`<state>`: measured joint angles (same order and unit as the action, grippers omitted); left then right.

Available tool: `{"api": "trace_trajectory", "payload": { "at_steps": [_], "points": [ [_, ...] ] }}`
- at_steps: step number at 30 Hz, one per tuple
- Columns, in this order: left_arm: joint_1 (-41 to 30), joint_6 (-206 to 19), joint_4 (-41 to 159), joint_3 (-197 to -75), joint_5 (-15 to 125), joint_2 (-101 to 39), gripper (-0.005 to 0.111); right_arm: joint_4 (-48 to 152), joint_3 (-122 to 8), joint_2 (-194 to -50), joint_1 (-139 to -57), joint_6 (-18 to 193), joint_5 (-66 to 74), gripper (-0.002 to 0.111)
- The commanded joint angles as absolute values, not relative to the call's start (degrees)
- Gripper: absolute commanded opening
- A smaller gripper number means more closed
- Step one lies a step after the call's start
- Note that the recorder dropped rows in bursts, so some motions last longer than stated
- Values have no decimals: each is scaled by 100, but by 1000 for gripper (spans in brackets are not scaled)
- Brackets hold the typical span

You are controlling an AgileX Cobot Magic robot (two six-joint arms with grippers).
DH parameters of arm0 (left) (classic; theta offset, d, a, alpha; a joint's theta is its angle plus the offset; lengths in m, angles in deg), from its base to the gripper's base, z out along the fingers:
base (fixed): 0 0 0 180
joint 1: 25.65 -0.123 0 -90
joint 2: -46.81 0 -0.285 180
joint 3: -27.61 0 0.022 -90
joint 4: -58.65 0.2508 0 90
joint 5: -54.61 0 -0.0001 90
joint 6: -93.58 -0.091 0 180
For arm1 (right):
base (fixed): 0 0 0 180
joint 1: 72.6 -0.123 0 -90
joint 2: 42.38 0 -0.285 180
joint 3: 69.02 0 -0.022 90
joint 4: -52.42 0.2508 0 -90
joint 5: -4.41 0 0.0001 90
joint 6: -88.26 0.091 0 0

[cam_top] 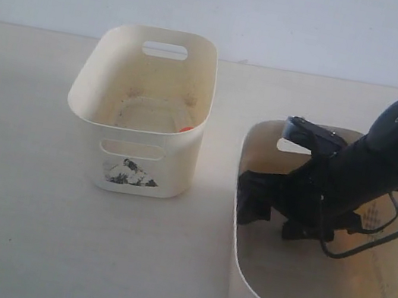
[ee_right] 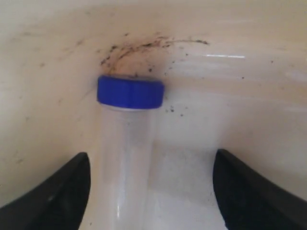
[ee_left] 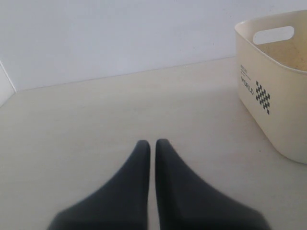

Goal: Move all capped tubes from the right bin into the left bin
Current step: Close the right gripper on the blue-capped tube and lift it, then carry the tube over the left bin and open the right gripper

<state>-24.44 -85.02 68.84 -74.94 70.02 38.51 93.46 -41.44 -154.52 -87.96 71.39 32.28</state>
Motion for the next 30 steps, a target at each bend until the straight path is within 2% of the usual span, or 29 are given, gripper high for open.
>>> {"api": "trace_trajectory", "payload": {
  "at_steps": [1,7,11,17,25,30],
  "points": [
    [-2451,-8435,6877,-7517,6957,3857,4,9251,-4114,-15755,-9140,7225,2930,65],
    [-2451,-8435,6877,-7517,6957,3857,4,9229,-4114,-15912,-9177,7582,2801,29],
    [-2451,-8435,6877,-7517,6957,3857,4,9229,-4114,-15931,-9177,7582,2710,-1],
    [-2451,-8435,6877,-7517,6957,3857,4,9162,-4168,-15508,-9042,7582,3054,0],
    [-2451,-8435,6877,-7517,6957,3857,4,8495,-4997,-13220,-9027,7594,3977,0],
    [-2451,-8435,6877,-7517,6957,3857,4,8599,-5357,-12261,-9039,7457,3235,0]
  ]
}}
